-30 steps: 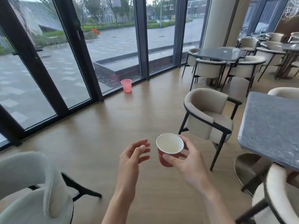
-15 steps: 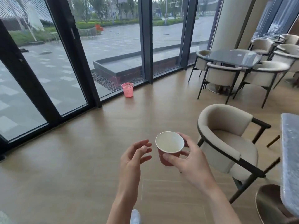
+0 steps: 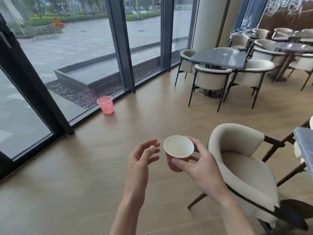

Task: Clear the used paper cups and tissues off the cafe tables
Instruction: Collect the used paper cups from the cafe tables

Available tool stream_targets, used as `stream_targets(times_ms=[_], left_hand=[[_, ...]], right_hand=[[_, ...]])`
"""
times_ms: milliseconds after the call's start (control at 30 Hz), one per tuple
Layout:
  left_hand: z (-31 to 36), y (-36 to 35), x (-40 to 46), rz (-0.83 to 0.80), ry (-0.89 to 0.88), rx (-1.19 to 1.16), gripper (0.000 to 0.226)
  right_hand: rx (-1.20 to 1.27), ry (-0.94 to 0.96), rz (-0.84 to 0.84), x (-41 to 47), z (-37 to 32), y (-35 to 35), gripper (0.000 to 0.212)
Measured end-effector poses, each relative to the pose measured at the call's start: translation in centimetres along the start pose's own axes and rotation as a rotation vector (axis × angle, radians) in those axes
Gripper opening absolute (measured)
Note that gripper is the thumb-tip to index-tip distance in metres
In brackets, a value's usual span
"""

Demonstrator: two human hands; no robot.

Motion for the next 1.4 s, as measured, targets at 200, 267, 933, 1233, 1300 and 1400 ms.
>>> stream_targets(times_ms=[200, 267, 933, 1233, 1300, 1400], left_hand=[[-1.6, -4.7, 12.4, -0.085, 0.025, 0.065, 0.026], [-2.1, -6.6, 17.1, -0.088, 0.026, 0.084, 0.025], [-5.3, -35.0, 60.4, -0.396, 0.070, 0.136, 0.024], [-6.6, -48.4, 80.4, -0.656, 0.133, 0.091, 0.023], [-6.7, -51.6, 83.2, -0.712, 0.142, 0.088, 0.024], [-7.3, -56.1, 85.9, -0.785, 0.194, 0.094, 0.024]], right_hand=[[0.003, -0.028, 0.095, 11.8, 4.2, 1.5, 0.062], [0.024, -0.024, 0.128, 16.5, 5.8, 2.3, 0.062], [0.024, -0.100, 0.435, 58.6, 17.5, 16.7, 0.065], [-0.056, -0.218, 0.646, 75.6, 21.5, 22.7, 0.065], [-0.078, -0.245, 0.705, 78.2, 22.0, 24.6, 0.065], [-0.096, -0.287, 0.759, 81.3, 22.8, 26.9, 0.063]])
Point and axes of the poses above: each hand's wrist, its own x-axis towards the middle knuckle, its own y-axis out of the back of the hand, z = x × y, the point moved 3 cm from there along x, towards the middle knuckle, and after that the axes turned 2 degrees about y, right-handed, at the moved point
